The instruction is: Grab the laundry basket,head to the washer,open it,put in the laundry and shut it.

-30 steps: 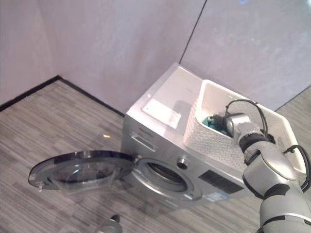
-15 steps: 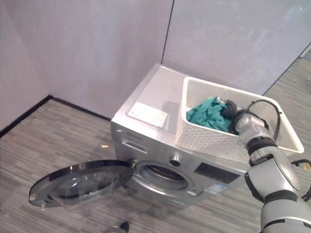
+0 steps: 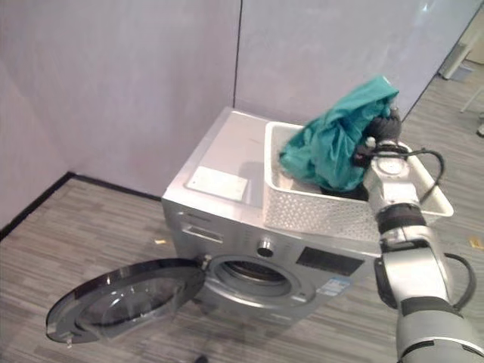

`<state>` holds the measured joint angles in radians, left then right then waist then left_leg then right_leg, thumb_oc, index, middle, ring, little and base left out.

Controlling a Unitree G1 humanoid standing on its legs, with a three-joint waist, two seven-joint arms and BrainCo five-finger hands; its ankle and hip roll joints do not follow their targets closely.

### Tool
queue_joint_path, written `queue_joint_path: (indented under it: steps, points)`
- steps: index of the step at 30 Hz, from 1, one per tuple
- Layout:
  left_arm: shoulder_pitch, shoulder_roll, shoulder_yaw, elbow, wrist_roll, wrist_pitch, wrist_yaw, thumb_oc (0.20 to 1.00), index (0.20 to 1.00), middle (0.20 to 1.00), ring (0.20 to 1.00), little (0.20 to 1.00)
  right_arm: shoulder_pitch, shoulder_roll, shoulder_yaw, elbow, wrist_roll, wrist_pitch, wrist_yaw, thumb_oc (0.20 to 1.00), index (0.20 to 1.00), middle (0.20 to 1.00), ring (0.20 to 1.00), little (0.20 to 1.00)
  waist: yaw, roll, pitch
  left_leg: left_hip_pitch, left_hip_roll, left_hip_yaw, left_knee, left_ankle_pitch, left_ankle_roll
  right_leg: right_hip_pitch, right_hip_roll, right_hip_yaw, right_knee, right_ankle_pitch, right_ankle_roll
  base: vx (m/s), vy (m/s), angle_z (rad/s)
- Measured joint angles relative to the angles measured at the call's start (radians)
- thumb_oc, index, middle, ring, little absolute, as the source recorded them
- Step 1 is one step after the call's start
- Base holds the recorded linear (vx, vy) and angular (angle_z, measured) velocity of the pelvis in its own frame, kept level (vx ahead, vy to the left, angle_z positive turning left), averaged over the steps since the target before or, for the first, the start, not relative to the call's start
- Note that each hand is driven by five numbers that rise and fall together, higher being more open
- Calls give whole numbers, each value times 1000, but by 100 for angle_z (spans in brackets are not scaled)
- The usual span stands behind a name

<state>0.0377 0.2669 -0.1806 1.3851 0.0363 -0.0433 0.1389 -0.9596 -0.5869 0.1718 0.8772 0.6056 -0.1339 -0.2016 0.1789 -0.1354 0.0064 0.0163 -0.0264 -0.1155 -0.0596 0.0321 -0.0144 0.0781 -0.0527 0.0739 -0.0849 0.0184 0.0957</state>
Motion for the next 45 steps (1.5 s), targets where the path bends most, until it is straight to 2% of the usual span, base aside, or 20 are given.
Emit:
queue_joint_path:
  steps: [2, 4, 7, 11, 14, 17, 23, 28, 30, 33, 36, 38, 41, 43, 45]
  points:
    - [-7, -1, -2, -15, -30, -6, 11, 1000, 1000, 1000, 1000, 1000, -5, 35, -39, -18, 89, -29, -20, 200, 200, 200, 200, 200, -1, 2, -1, 1, 1, 5, -1, -1, 0, -1, -1, 3, 0, 0, -1, -5, 9, -4]
    - [-7, -11, -29, -32, -40, -1, 18, 1000, 1000, 1000, 1000, 1000, -29, 128, -107, -47, 212, -73, -59, 200, 200, 200, 200, 200, -4, 13, -6, 6, 3, 20, -9, 2, 1, -6, 1, 19, 0, 4, -5, -20, 11, -18]
    - [-24, -18, -41, -66, -78, -4, 40, 1000, 1000, 1000, 1000, 1000, -44, 178, -138, -118, 336, -113, -114, 200, 200, 200, 200, 200, -3, 22, -7, 21, 4, 19, -16, 6, 1, 6, 0, 22, 0, 4, -5, 4, 5, -4]
    - [-22, -30, -77, -111, -106, -4, 52, 1000, 1000, 1000, 1000, 1000, -44, 234, -217, -283, 360, -207, -201, 200, 200, 200, 200, 200, -1, 30, -6, 33, 3, 14, -26, 7, 0, 15, -2, 18, 0, 1, -3, 8, 7, 2]
    - [-27, -33, -111, -120, -116, -4, 55, 1000, 1000, 1000, 1000, 1000, -75, 225, -275, -322, 341, -291, -295, 200, 200, 200, 200, 200, 1, 35, -11, 38, -4, -10, -26, 8, 0, 31, -8, -6, 0, -8, 1, 19, 10, 22]
    - [-28, -34, -121, -120, -116, -5, 56, 1000, 1000, 1000, 1000, 1000, -141, 200, -308, -313, 330, -331, -347, 200, 200, 200, 200, 200, 9, 38, -12, 36, -5, -12, -25, 9, 0, 30, -10, -7, 0, -8, 1, -1, 1, 5]
    - [-50, -32, -158, -128, -118, -6, 56, 1000, 1000, 1000, 1000, 1000, -306, 162, -302, -260, 323, -369, -406, 200, 200, 200, 200, 200, 15, 41, -18, 38, -7, -32, -14, 9, 0, 47, -11, -29, 0, -14, 0, -6, 3, 9]
    - [-48, -19, -188, -202, -151, -9, 66, 1000, 1000, 1000, 1000, 1000, -364, 182, -226, -283, 326, -378, -404, 200, 200, 200, 200, 200, 30, 35, -26, 37, -7, -44, -13, 10, -2, 51, -7, -40, 0, -15, -1, -7, -1, 9]
    - [-33, 11, -195, -319, -187, -17, 74, 1000, 1000, 1000, 1000, 1000, -365, 236, -196, -327, 331, -391, -393, 200, 200, 200, 200, 200, 32, 33, -27, 40, -9, -52, -12, 10, -5, 60, -10, -53, 0, -17, -1, -6, 9, 15]
    - [-12, 49, -197, -460, -206, -18, 74, 1000, 1000, 1000, 1000, 1000, -363, 272, -170, -372, 335, -394, -378, 200, 200, 200, 200, 200, 44, 33, -27, 37, -11, -64, -12, 10, -8, 62, -12, -60, 0, -19, -2, -4, 7, 9]
    - [13, 90, -196, -595, -233, -19, 72, 1000, 1000, 1000, 1000, 1000, -358, 278, -132, -405, 336, -391, -357, 200, 200, 200, 200, 200, 58, 33, -27, 37, -14, -68, -12, 12, -7, 63, -14, -65, 0, -19, -2, -6, 17, 6]
    - [66, 131, -171, -746, -277, -19, 59, 1000, 1000, 1000, 1000, 1000, -339, 291, -95, -448, 331, -379, -336, 200, 200, 200, 200, 200, 62, 34, -26, 36, -20, -74, -12, 14, -4, 69, -16, -81, 0, -23, 3, -13, 10, 14]
    - [91, 156, -157, -822, -303, -19, 49, 1000, 1000, 1000, 1000, 1000, -286, 332, -74, -520, 318, -357, -326, 200, 200, 200, 200, 200, 60, 34, -25, 39, -24, -91, -12, 13, -5, 75, -19, -88, 0, -28, 6, -10, 6, 13]
    - [96, 162, -146, -838, -304, -15, 48, 1000, 1000, 1000, 1000, 1000, -256, 335, -57, -538, 301, -331, -319, 200, 200, 200, 200, 200, 62, 33, -21, 40, -25, -95, -13, 13, -5, 78, -19, -92, 0, -30, 6, -19, 8, 8]
    - [130, 174, -134, -928, -305, -13, 43, 1000, 1000, 1000, 1000, 1000, -207, 336, -20, -610, 280, -306, -308, 200, 200, 200, 200, 200, 63, 32, -6, 41, -24, -95, -13, 13, -5, 79, -22, -92, 0, -31, 6, 0, 0, 0]
